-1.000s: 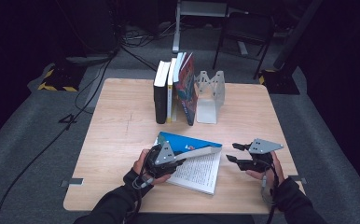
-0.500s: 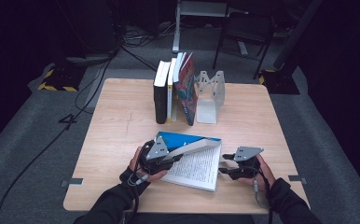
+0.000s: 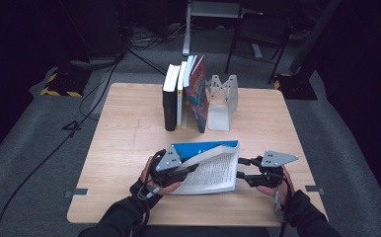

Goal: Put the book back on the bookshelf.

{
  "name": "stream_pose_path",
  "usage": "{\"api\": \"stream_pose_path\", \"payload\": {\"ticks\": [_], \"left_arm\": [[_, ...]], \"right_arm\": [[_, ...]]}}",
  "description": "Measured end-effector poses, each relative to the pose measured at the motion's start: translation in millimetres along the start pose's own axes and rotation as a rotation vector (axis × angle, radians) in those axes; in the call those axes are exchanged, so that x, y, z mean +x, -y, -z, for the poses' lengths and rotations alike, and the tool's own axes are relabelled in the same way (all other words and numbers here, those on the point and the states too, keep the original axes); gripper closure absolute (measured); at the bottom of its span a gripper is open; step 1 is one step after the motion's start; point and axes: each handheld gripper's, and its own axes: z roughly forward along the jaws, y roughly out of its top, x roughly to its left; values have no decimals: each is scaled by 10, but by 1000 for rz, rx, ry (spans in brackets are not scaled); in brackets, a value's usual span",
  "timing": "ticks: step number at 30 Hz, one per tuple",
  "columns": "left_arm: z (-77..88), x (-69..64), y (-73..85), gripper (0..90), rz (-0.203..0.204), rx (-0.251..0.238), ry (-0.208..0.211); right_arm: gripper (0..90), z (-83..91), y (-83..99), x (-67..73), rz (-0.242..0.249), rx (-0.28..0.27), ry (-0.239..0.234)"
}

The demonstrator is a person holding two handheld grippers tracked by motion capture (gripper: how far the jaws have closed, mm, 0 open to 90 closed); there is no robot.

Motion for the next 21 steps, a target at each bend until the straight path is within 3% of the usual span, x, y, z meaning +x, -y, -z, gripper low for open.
{"api": "stream_pose_path", "payload": {"ticks": [3,5,6,10,14,17,21], "left_arm": [[1,-32,-64,737,-12,-28,21],[-10,-45,-79,739,-6,-41,29],[-25,-53,-87,743,-26,-46,32],[40,-26,-48,741,-10,-69,31],[114,-5,-9,727,37,-84,34],[255,-29,2,724,63,-73,-9],[323,-91,46,729,36,-48,-44]], "right_arm": [[468,110,-149,18,9,-74,24],[469,138,-190,14,13,-85,30],[469,171,-262,3,26,-104,44],[470,130,-380,11,63,-114,69],[470,86,-494,101,106,-126,77],[470,35,-599,189,125,-130,88],[470,-36,-749,274,162,-123,90]]}}
